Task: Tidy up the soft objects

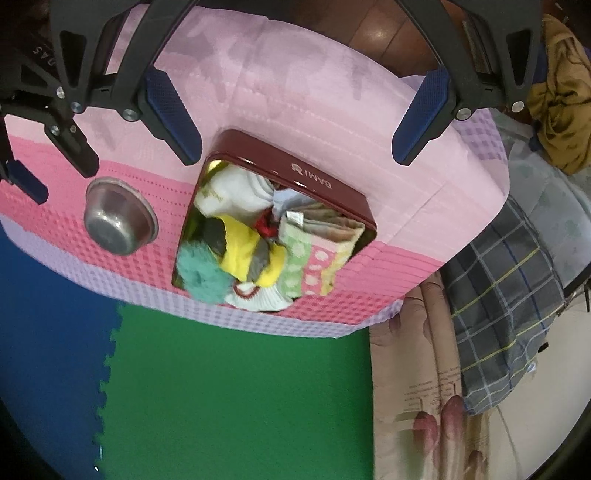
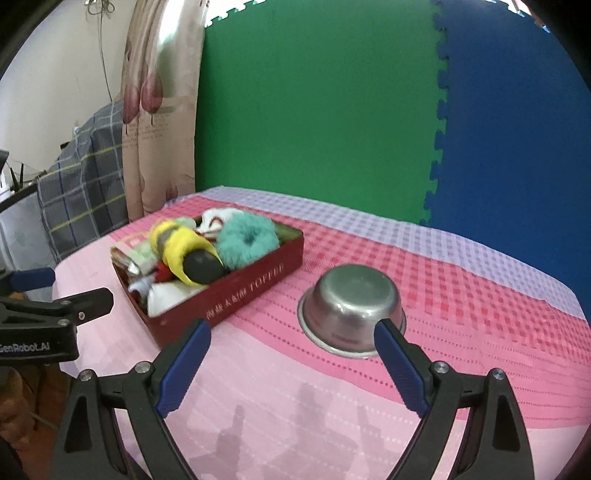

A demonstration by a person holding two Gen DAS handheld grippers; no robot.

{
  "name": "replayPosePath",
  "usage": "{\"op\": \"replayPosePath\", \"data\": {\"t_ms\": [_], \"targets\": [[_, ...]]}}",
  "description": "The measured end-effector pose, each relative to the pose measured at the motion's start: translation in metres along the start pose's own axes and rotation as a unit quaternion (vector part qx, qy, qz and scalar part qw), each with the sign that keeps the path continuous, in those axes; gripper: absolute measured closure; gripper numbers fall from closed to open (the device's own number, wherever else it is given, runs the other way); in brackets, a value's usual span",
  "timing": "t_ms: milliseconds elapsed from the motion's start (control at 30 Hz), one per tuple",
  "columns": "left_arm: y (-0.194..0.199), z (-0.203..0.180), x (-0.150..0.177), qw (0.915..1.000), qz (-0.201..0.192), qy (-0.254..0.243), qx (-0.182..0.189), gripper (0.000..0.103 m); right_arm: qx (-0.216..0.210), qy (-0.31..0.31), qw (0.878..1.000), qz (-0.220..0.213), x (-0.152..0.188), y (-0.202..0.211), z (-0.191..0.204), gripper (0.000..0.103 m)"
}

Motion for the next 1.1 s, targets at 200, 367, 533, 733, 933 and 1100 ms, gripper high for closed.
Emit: {"op": "replayPosePath", "data": {"t_ms": [200, 367, 533, 733, 933, 1100], "targets": [[-0.012, -0.007, 0.008, 0.9997, 0.021, -0.005, 0.007, 0.001, 0.005, 0.000, 1.000, 0.015, 0.014, -0.015, -0.005, 0.011], [-0.021, -0.006, 0.016, 0.9991, 0.041, -0.004, 0.006, 0.001, 0.002, -0.003, 1.000, 0.022, 0.018, -0.020, -0.008, 0.011], [-0.024, -0.004, 0.018, 0.9988, 0.048, -0.002, 0.004, 0.001, -0.001, 0.001, 1.000, 0.022, 0.019, -0.021, -0.006, 0.011], [-0.027, -0.005, 0.020, 0.9985, 0.055, -0.006, 0.001, 0.001, -0.002, 0.002, 1.000, 0.022, 0.019, -0.022, -0.005, 0.011], [-0.029, -0.006, 0.023, 0.9983, 0.058, -0.009, 0.001, 0.001, -0.003, 0.002, 1.000, 0.024, 0.020, -0.023, -0.004, 0.011], [-0.029, -0.006, 0.023, 0.9982, 0.059, -0.009, 0.000, 0.001, -0.005, 0.002, 1.000, 0.026, 0.021, -0.023, -0.004, 0.011]]}}
Point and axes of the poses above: each gripper's, at about its wrist camera, not at the fingertips, and y roughly against the way its jaws point, z to its left, x to its underside, the point moved 9 cm from there along -y, roughly the way its jaws point, and after that the axes turned 13 degrees about x, right-handed, at the moved point
